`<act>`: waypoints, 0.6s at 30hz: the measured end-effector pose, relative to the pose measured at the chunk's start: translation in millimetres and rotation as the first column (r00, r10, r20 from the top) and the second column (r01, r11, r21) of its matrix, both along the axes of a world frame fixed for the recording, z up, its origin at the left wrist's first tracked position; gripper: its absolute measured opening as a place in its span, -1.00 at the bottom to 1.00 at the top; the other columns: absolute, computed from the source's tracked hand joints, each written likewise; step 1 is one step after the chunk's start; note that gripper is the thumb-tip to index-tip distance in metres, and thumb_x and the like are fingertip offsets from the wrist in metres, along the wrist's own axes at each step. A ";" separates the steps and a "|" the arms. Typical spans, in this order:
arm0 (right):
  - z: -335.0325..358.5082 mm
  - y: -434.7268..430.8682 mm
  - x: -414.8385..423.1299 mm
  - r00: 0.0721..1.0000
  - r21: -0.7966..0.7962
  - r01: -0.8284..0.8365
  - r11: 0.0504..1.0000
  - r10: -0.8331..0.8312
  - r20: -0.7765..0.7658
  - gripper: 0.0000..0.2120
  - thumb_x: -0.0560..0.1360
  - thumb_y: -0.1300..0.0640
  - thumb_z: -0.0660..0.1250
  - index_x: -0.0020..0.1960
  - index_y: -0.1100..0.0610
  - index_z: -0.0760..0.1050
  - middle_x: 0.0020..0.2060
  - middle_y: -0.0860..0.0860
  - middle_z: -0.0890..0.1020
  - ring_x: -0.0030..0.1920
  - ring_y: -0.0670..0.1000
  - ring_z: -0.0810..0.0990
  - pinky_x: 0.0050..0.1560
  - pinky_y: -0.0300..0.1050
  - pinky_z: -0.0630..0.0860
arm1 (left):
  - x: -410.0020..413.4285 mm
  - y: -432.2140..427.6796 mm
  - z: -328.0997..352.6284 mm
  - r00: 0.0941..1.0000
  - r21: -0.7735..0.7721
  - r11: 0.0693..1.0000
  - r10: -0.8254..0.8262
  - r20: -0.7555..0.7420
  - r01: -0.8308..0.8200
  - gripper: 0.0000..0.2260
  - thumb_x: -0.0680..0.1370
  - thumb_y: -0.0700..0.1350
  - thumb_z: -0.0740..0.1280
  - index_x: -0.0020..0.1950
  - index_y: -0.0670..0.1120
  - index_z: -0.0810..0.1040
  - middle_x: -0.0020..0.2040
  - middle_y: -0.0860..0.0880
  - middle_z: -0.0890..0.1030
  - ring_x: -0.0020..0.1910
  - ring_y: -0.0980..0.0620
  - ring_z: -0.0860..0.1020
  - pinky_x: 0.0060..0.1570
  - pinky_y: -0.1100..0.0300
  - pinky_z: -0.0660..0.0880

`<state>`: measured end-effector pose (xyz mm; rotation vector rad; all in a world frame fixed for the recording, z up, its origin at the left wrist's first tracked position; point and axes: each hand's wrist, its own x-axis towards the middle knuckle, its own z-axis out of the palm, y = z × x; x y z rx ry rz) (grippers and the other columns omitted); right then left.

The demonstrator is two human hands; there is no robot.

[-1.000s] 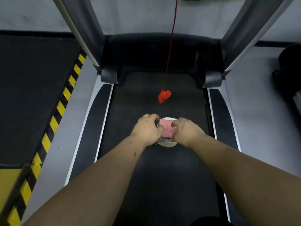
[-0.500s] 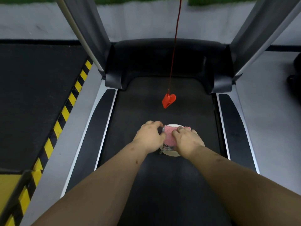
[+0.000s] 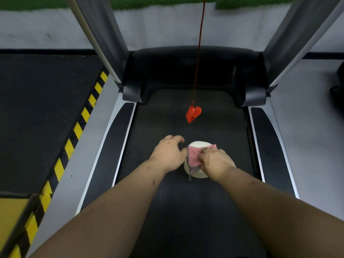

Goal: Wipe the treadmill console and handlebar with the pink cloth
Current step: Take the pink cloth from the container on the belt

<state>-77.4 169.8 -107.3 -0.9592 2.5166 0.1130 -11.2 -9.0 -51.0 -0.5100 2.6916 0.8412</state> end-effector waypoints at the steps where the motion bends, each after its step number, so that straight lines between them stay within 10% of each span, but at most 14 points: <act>1: 2.0 -0.1 -1.1 0.999 -0.040 0.041 0.998 -0.040 0.030 -0.81 0.60 0.07 0.22 0.15 0.01 0.56 0.19 0.04 0.57 0.25 0.15 0.49 0.23 0.00 0.40 | -0.4 0.0 1.5 1.000 -0.001 1.000 0.001 -0.002 -0.001 -0.62 0.62 0.08 0.31 0.43 0.06 0.50 0.39 -0.02 0.46 0.37 -0.07 0.46 0.36 0.03 0.43; 8: 68.4 8.9 0.6 0.778 -0.398 0.586 0.705 -0.353 0.519 -0.94 0.48 0.14 0.35 -0.15 0.05 0.48 -0.37 0.06 0.68 -0.36 0.11 0.68 -0.24 0.02 0.60 | 2.0 8.9 32.3 0.999 0.018 0.999 -0.027 -0.043 0.028 -0.64 0.62 -0.13 0.32 0.43 0.02 0.50 0.35 -0.04 0.47 0.32 -0.07 0.49 0.32 0.09 0.43; 18: 213.5 13.1 -2.2 0.702 -0.527 0.680 0.509 -0.246 0.668 -0.98 0.54 0.26 0.34 -0.07 0.18 0.52 -0.37 0.09 0.61 -0.41 0.08 0.58 -0.33 0.09 0.59 | -2.7 18.0 150.2 0.976 0.211 0.973 -0.048 -0.213 0.094 -0.42 0.55 -0.19 0.39 0.53 0.18 0.39 0.36 0.14 0.44 0.40 0.09 0.40 0.42 0.10 0.39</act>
